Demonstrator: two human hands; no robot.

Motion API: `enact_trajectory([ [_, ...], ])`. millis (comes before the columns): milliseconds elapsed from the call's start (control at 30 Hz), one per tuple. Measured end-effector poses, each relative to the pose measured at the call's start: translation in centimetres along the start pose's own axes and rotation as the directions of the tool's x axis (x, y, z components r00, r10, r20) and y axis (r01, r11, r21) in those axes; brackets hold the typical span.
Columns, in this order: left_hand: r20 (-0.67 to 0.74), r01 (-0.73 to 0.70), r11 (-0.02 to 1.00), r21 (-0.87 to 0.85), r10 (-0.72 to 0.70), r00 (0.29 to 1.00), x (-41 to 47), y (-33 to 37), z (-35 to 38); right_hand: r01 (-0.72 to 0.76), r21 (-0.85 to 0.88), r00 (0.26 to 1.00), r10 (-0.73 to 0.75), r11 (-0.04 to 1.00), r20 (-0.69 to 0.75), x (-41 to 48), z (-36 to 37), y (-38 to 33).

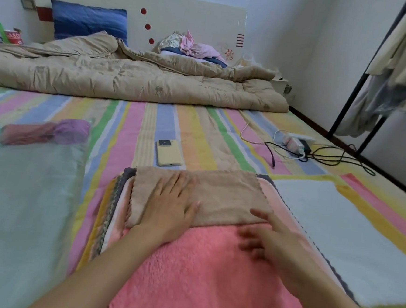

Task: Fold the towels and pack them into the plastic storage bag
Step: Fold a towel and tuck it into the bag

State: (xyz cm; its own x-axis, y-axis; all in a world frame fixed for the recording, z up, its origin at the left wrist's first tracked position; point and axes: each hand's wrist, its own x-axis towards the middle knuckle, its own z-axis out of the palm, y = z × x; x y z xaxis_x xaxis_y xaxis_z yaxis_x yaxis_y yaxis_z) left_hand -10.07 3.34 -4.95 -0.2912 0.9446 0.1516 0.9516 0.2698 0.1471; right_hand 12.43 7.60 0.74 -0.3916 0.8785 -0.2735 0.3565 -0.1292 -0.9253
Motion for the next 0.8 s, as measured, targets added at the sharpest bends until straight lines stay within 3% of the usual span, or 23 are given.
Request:
enact_trajectory([
  [33, 0.002, -0.004, 1.000, -0.007, 0.004, 1.000, -0.2, -0.1, -0.2, -0.114, 0.220, 0.991, 0.095, 0.969, 0.095, 0.0, -0.1, 0.0],
  [100, 0.006, 0.010, 1.000, 0.024, -0.010, 1.000, -0.8, -0.5, -0.4, -0.225, 0.539, 0.972, 0.153, 0.812, 0.176, 0.3, -0.2, 0.1],
  [167, -0.006, 0.076, 0.993, 0.086, -0.076, 0.997, -1.4, -1.5, -0.6, -0.211, 0.657, 0.977, 0.157, 0.724, 0.141, 0.8, 0.1, 0.1],
  [233, -0.021, 0.173, 0.976, 0.135, -0.172, 0.985, -2.0, -2.7, -1.0, -0.114, 0.640, 0.992, 0.119, 0.760, 0.035, 1.2, 1.0, 0.0],
  [300, -0.039, 0.230, 0.960, 0.157, -0.227, 0.973, -2.4, -3.4, -1.4, -0.050, 0.542, 0.992, 0.104, 0.839, -0.070, 1.8, 2.1, 0.1],
  [400, -0.201, 0.174, 0.984, 0.038, -0.163, 0.966, -3.1, -3.2, -1.9, 0.068, 0.166, 0.982, -0.036, 0.984, -0.186, 2.6, 3.4, 0.5],
  [500, -0.493, -0.013, 0.946, -0.324, -0.157, 0.856, -4.0, -2.3, -3.4, 0.317, -0.264, 0.913, -0.369, 0.911, -0.176, 2.1, 5.8, -1.4],
  [533, -0.507, -0.029, 0.885, -0.465, -0.239, 0.828, -4.1, -2.2, -4.1, 0.382, -0.366, 0.884, -0.451, 0.849, -0.124, 1.7, 6.8, -2.2],
  [567, -0.422, 0.015, 0.768, -0.640, -0.368, 0.828, -4.1, -2.2, -4.7, 0.451, -0.445, 0.845, -0.531, 0.774, -0.067, 1.3, 8.0, -2.7],
  [633, -0.009, 0.206, 0.323, -0.924, -0.557, 0.831, -3.5, -3.1, -5.6, 0.578, -0.538, 0.770, -0.628, 0.613, 0.111, 0.7, 10.3, -3.2],
  [667, 0.223, 0.311, 0.073, -0.948, -0.543, 0.809, -3.2, -3.7, -6.0, 0.621, -0.556, 0.748, -0.629, 0.553, 0.210, 0.4, 11.3, -3.3],
  [700, 0.384, 0.387, -0.100, -0.917, -0.487, 0.785, -3.1, -4.5, -6.2, 0.657, -0.568, 0.728, -0.614, 0.496, 0.306, 0.5, 12.2, -3.1],
  [767, 0.544, 0.470, -0.276, -0.839, -0.388, 0.744, -3.0, -6.3, -6.3, 0.726, -0.562, 0.674, -0.572, 0.396, 0.468, 0.3, 13.1, -2.6],
  [800, 0.585, 0.497, -0.313, -0.809, -0.351, 0.731, -2.9, -7.1, -6.2, 0.754, -0.546, 0.647, -0.551, 0.364, 0.526, 0.2, 13.2, -2.4],
])
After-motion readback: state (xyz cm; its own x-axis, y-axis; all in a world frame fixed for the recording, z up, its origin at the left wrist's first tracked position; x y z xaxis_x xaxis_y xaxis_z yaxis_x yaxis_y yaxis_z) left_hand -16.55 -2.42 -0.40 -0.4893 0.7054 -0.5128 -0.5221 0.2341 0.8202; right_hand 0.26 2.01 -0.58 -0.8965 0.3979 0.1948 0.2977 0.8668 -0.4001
